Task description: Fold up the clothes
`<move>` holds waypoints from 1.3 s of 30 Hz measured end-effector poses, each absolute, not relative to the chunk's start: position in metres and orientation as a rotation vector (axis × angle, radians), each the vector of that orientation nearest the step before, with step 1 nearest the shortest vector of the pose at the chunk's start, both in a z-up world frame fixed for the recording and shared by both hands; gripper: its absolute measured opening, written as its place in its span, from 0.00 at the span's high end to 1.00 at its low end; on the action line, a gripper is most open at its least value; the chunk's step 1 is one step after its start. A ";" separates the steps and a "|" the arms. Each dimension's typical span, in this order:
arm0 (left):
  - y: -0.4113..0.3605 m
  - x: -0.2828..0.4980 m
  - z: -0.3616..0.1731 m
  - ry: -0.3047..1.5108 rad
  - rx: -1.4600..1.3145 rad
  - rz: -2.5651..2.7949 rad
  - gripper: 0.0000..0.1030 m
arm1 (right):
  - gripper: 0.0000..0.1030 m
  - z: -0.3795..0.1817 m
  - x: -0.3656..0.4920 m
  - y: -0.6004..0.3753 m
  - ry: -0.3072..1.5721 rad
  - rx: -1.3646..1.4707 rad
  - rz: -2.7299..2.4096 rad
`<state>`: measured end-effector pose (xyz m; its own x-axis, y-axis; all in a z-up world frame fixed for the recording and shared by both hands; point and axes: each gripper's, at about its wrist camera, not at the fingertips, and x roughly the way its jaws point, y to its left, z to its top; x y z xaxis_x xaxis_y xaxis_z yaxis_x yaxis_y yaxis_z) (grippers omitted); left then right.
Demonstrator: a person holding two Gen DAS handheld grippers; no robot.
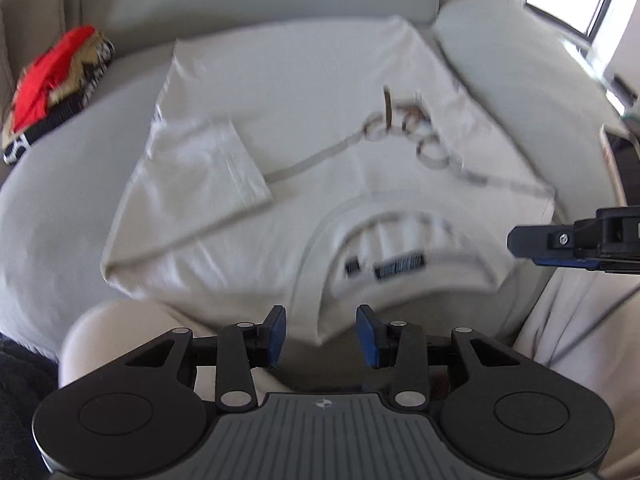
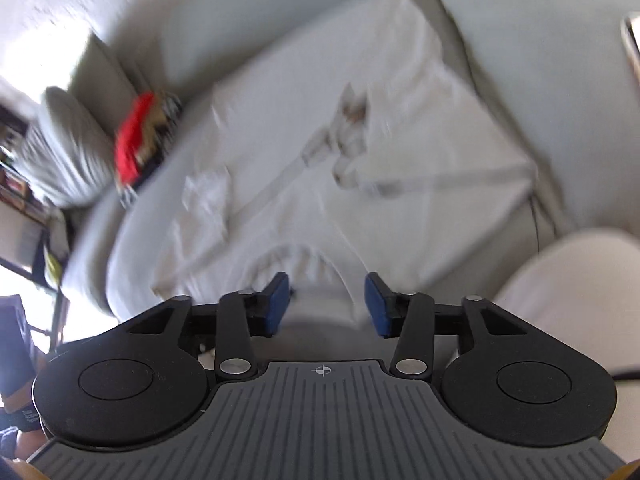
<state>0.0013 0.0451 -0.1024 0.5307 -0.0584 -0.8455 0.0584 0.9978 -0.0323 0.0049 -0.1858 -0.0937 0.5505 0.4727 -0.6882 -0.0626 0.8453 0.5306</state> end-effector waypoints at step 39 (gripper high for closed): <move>0.233 0.289 -0.062 0.735 -0.219 0.255 0.43 | 0.14 -0.088 0.353 -0.193 0.874 0.391 0.041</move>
<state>0.2892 0.2332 -0.0622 0.7135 0.1520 -0.6840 -0.3043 0.9465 -0.1071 0.3529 -0.1926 -0.0877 0.6458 0.1929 -0.7388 0.1236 0.9284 0.3504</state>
